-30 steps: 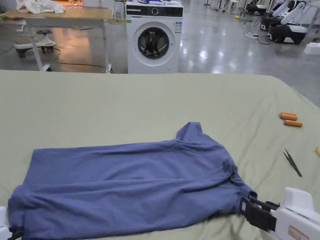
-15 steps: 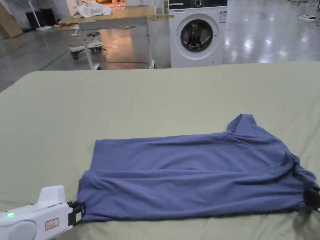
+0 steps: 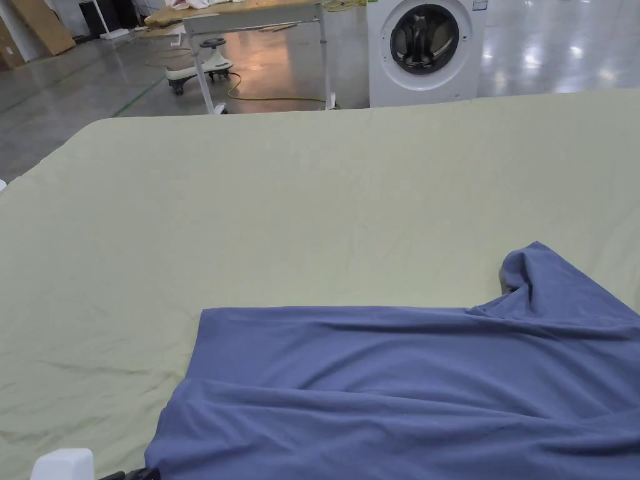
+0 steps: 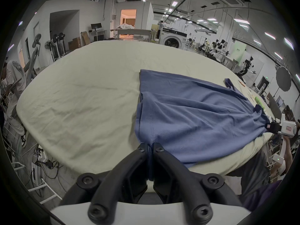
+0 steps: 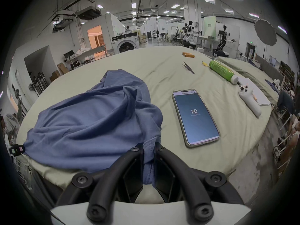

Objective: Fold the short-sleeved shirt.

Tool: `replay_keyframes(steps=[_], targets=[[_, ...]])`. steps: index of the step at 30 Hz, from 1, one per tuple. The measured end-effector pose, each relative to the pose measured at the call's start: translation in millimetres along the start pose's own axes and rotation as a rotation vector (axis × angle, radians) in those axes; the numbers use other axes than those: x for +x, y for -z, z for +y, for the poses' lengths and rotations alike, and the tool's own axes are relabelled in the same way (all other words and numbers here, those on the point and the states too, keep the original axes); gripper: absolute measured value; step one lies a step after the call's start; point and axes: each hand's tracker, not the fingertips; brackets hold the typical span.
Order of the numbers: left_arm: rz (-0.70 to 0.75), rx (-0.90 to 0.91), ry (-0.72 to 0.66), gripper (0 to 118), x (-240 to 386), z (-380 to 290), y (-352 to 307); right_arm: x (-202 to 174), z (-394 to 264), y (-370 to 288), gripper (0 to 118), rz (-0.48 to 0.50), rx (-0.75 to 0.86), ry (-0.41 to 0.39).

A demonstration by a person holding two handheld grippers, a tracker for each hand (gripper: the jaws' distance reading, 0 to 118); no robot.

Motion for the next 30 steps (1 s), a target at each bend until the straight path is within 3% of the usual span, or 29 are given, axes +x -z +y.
replay_keyframes(steps=[2,3,4,5,7,8,16,21,23,25,30], targets=[[-0.009,0.0,-0.023,2,-1.8,-5.3,0.9,0.7,-4.1,4.7,9,0.005,0.011,-0.014],[-0.019,0.014,-0.036,14,-1.3,-7.4,1.4,1.1,-5.1,6.6,17,0.007,0.016,-0.009],[-0.015,0.041,-0.042,35,-1.6,-8.5,1.1,1.2,-6.1,7.4,41,0.004,0.018,-0.007],[0.009,0.065,-0.032,55,-0.6,-8.9,-1.2,1.6,-3.8,7.4,56,-0.004,0.021,-0.009],[0.005,0.162,0.024,81,5.4,-9.1,-13.4,1.9,-2.3,0.1,63,0.005,0.056,-0.011],[-0.013,0.24,0.047,82,9.5,-8.7,-22.2,1.9,0.4,-5.7,63,0.026,0.101,-0.016],[0.049,0.589,0.142,82,75.6,8.2,-85.2,-30.4,23.2,-59.9,63,0.169,0.349,-0.088],[0.015,0.654,0.15,80,105.9,11.6,-105.9,-49.6,31.3,-78.2,63,0.269,0.426,-0.135],[-0.007,0.673,0.165,65,111.0,11.3,-111.7,-57.3,31.3,-82.3,53,0.278,0.439,-0.159],[-0.008,0.673,0.175,34,116.2,11.8,-115.4,-65.2,30.1,-84.8,28,0.289,0.442,-0.174],[-0.002,0.657,0.154,0,117.4,13.7,-117.0,-67.0,27.8,-78.4,0,0.323,0.42,-0.166]])
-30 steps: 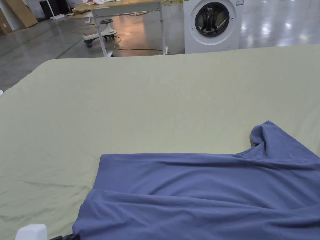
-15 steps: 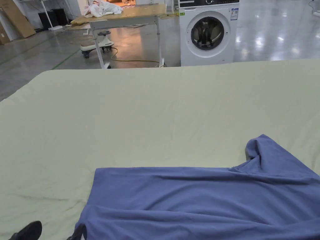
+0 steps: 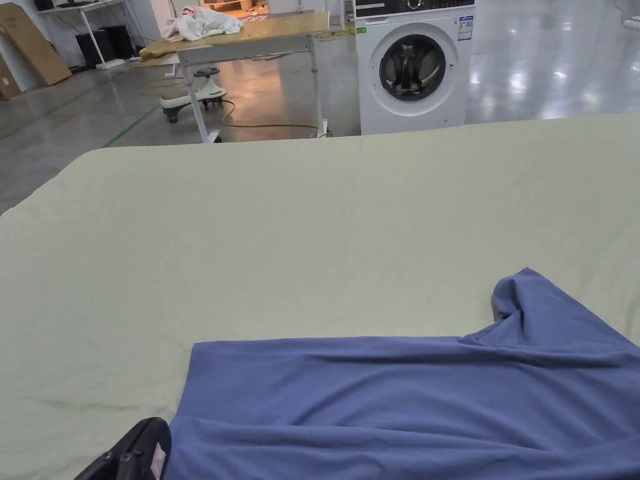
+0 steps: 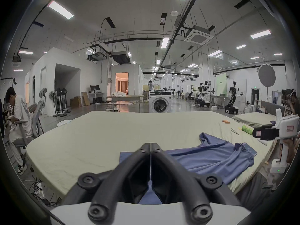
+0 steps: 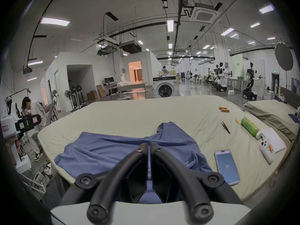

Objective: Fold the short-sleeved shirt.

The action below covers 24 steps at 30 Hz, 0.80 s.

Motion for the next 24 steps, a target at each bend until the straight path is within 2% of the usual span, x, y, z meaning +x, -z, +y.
replay_keyframes(steps=[7,12,13,14,15,16,17,19,24], targets=[[-0.018,-0.047,-0.047,0,-15.8,5.5,17.4,-2.7,0.5,3.0,0,0.001,-0.007,0.004],[-0.053,-0.211,-0.075,0,-35.4,6.9,75.7,0.6,-1.4,5.5,0,-0.001,-0.013,0.013],[-0.052,-0.236,-0.084,4,-43.1,5.8,94.9,1.7,-2.1,5.5,0,-0.002,-0.015,0.015],[-0.061,-0.283,-0.101,17,-50.7,4.9,115.1,3.1,-2.8,5.3,0,-0.004,-0.018,0.018],[-0.071,-0.302,-0.127,38,-58.6,3.8,134.2,4.9,-3.3,5.0,0,-0.006,-0.02,0.021],[-0.074,-0.349,-0.16,68,-67.9,2.3,158.2,6.9,-4.2,4.6,0,-0.011,-0.024,0.024],[-0.069,-0.375,-0.167,68,-76.9,-2.0,182.2,9.2,-5.3,4.2,0,-0.017,-0.028,0.027],[-0.034,-0.455,-0.167,77,-91.9,-9.0,228.3,15.2,-7.7,2.5,0,-0.031,-0.037,0.035],[0.067,-0.641,-0.198,76,-118.2,-41.4,322.7,35.3,-13.4,-4.2,0,-0.079,-0.07,0.075]])
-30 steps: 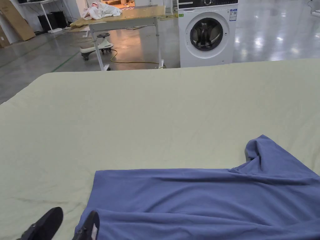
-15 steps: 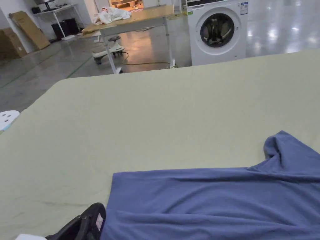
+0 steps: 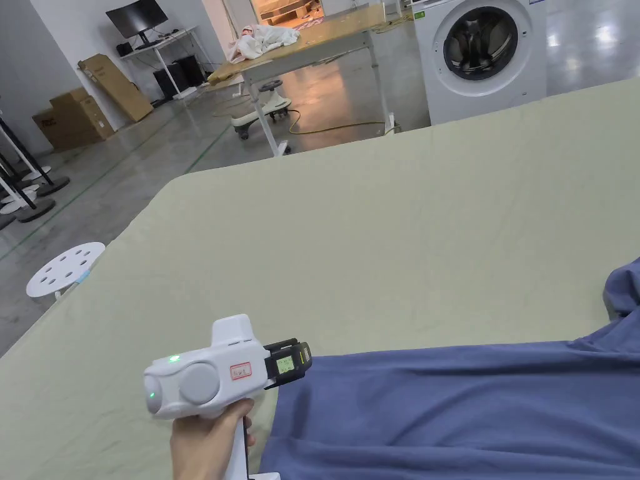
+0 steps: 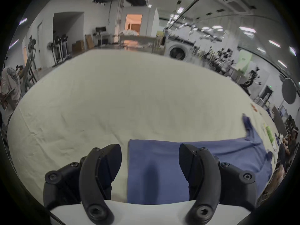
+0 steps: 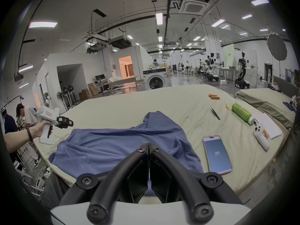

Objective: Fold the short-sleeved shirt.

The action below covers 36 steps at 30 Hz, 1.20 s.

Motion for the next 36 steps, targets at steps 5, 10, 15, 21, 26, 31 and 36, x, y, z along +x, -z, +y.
replay_keyframes(steps=[5,10,15,21,26,31,36], targets=[[0.043,-0.153,0.007,36,-1.1,-1.2,51.8,21.1,-1.3,-8.1,0,-0.08,-0.03,0.011],[0.081,-0.136,0.03,6,7.2,-5.5,53.0,41.8,-6.2,-8.6,0,-0.093,-0.054,0.068],[0.132,-0.219,0.138,5,24.2,-3.4,69.3,45.7,35.2,44.7,10,-0.031,-0.098,0.025],[0.158,-0.287,0.247,5,44.4,-0.2,68.4,75.5,100.4,178.8,73,0.011,-0.35,0.013],[0.167,-0.303,0.224,5,48.1,-0.8,66.3,109.6,101.0,294.9,72,-0.07,-0.63,0.026],[0.17,-0.3,0.223,5,50.4,-2.3,63.6,118.9,68.5,344.0,65,-0.127,-0.765,0.047],[0.185,-0.281,0.249,5,55.5,-6.4,61.1,96.6,80.5,326.8,2,-0.137,-0.724,-0.065]])
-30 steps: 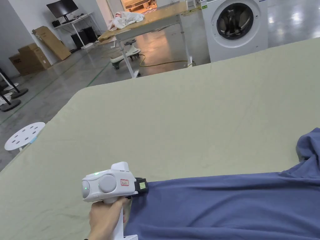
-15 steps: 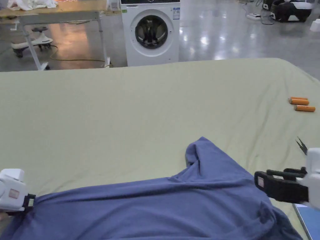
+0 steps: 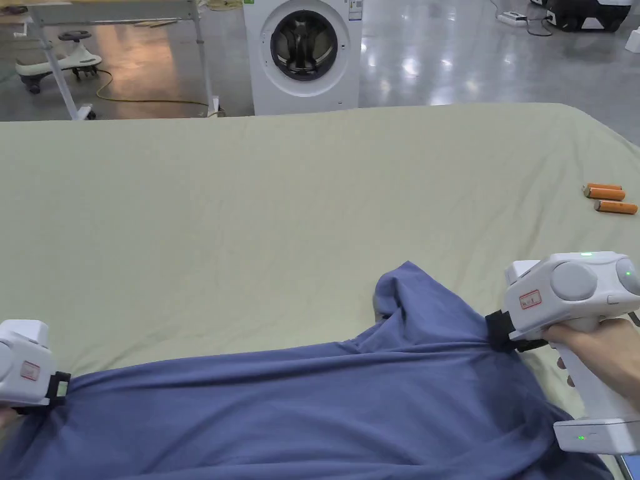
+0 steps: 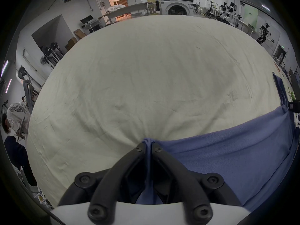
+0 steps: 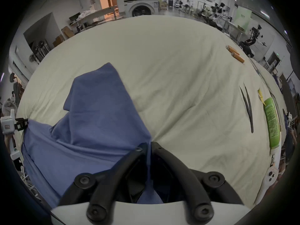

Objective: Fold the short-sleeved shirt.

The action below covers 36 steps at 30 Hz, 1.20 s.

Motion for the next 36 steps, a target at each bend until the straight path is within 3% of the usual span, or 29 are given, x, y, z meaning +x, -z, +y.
replay_keyframes(steps=[5,11,14,21,26,28,29,31,32,36], targets=[[-0.017,0.163,0.001,0,-15.5,-16.4,-35.1,5.2,-17.9,-31.9,2,0.057,0.107,0.035],[-0.257,0.354,-0.137,0,-65.4,-82.0,-134.2,15.8,-83.0,-124.5,2,0.179,0.292,0.038],[-0.264,0.374,-0.132,0,-79.0,-132.8,-162.6,17.6,-137.4,-158.5,2,0.156,0.334,0.022],[-0.248,0.349,-0.141,0,-74.7,-231.7,-167.1,11.5,-247.5,-179.0,2,0.155,0.339,0.121],[-0.268,0.333,-0.195,3,-81.3,-256.1,-139.4,1.9,-274.6,-159.1,2,0.134,0.304,0.139],[-0.272,0.342,-0.189,18,-82.1,-259.5,-133.4,-2.7,-278.4,-153.1,5,0.12,0.312,0.122],[-0.254,0.342,-0.18,33,-78.3,-261.0,-134.2,-4.8,-279.9,-151.7,15,0.11,0.318,0.109],[-0.203,0.361,-0.166,75,-80.1,-262.9,-135.4,-6.0,-280.5,-151.2,66,0.1,0.32,0.089],[-0.164,0.412,-0.167,81,-80.9,-263.6,-139.4,-8.3,-281.0,-152.7,72,0.086,0.337,0.083],[0.011,0.629,-0.124,82,-54.9,-268.3,-181.0,-20.3,-284.3,-174.4,71,0.097,0.547,0.088]])
